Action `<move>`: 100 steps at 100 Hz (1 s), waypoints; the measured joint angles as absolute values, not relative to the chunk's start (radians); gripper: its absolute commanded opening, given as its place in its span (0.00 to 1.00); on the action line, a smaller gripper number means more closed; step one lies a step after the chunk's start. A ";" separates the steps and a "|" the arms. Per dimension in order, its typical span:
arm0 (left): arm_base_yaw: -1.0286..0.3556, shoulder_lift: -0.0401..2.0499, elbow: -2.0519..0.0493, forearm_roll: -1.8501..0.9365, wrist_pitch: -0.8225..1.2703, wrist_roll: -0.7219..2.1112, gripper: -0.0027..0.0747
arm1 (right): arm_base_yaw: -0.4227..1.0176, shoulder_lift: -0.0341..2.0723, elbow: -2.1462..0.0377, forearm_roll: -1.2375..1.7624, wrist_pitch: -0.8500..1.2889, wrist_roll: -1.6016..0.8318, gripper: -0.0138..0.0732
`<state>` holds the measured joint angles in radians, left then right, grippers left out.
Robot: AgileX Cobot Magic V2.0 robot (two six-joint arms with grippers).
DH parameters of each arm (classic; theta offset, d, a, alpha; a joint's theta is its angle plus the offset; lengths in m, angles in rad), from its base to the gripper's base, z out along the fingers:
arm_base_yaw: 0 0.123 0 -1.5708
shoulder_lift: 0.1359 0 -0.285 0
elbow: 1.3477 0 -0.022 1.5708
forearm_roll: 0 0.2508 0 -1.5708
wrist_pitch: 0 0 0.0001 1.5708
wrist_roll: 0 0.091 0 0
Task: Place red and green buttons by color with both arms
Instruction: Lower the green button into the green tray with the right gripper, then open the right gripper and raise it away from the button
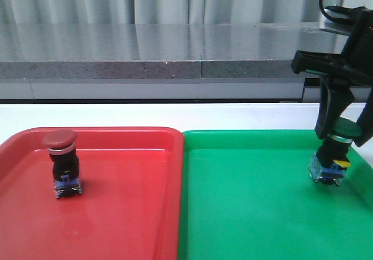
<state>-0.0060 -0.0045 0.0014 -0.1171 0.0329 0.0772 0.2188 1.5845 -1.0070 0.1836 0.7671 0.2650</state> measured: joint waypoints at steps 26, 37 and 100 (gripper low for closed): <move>-0.006 -0.004 0.001 -0.117 0.033 0.077 0.01 | 0.219 1.594 -1.007 0.184 0.767 0.251 0.75; -0.006 -0.004 0.001 -0.117 0.033 0.077 0.01 | 0.219 1.594 -1.007 0.184 0.765 0.249 0.75; -0.006 -0.004 0.001 -0.117 0.033 0.077 0.01 | 0.219 1.279 -1.007 0.149 0.854 0.239 0.29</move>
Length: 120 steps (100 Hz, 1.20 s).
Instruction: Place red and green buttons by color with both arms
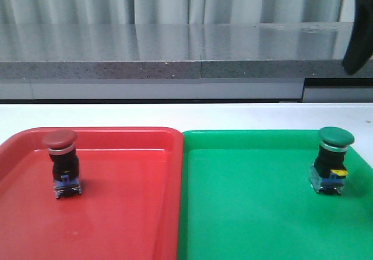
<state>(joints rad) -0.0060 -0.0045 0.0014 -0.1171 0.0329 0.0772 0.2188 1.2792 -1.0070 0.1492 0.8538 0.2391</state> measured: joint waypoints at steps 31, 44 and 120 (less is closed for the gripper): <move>-0.006 -0.004 0.001 -0.117 0.033 0.077 0.01 | 0.149 1.088 -0.998 0.072 0.875 0.242 0.10; -0.006 -0.004 0.001 -0.117 0.033 0.077 0.01 | 0.104 0.999 -0.984 0.027 0.872 0.242 0.10; -0.006 -0.004 0.001 -0.117 0.033 0.077 0.01 | 0.078 0.469 -0.636 -0.184 0.573 0.244 0.10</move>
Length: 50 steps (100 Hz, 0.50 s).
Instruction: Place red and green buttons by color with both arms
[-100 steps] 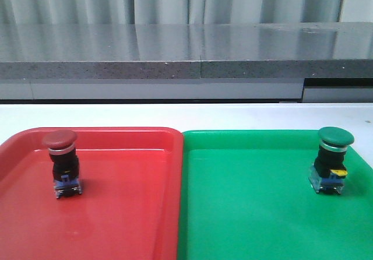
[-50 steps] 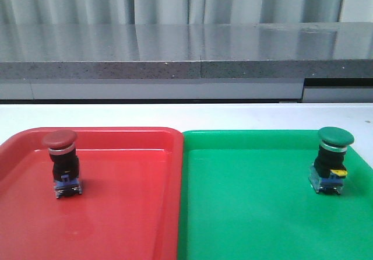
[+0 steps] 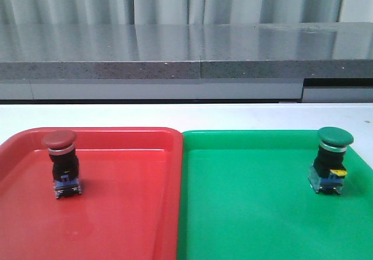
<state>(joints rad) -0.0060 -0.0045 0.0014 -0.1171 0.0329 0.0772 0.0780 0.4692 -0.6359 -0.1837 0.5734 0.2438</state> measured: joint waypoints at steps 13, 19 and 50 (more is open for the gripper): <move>-0.006 -0.004 0.001 -0.117 0.033 0.077 0.01 | 0.078 0.421 -0.588 -0.184 0.565 0.244 0.10; -0.006 -0.004 0.001 -0.117 0.033 0.077 0.01 | 0.078 0.401 -0.568 -0.184 0.561 0.244 0.10; -0.006 -0.004 0.001 -0.117 0.033 0.077 0.01 | 0.078 0.332 -0.479 -0.187 0.417 0.240 0.10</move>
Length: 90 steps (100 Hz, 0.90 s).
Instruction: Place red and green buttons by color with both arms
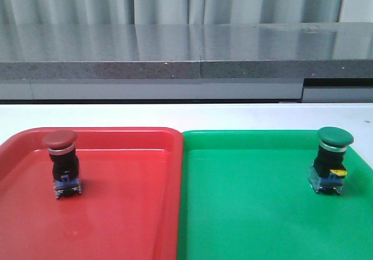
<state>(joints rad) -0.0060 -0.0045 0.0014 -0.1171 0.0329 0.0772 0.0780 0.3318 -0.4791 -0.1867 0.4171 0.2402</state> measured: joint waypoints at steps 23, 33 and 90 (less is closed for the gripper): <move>-0.006 -0.004 0.001 -0.117 0.033 0.077 0.01 | 0.078 0.229 -0.360 -0.188 0.281 0.240 0.10; -0.006 -0.004 0.001 -0.117 0.033 0.077 0.01 | 0.078 0.180 -0.316 -0.192 0.242 0.240 0.10; -0.006 -0.004 0.001 -0.117 0.033 0.077 0.01 | 0.037 -0.010 -0.004 -0.053 0.065 0.119 0.09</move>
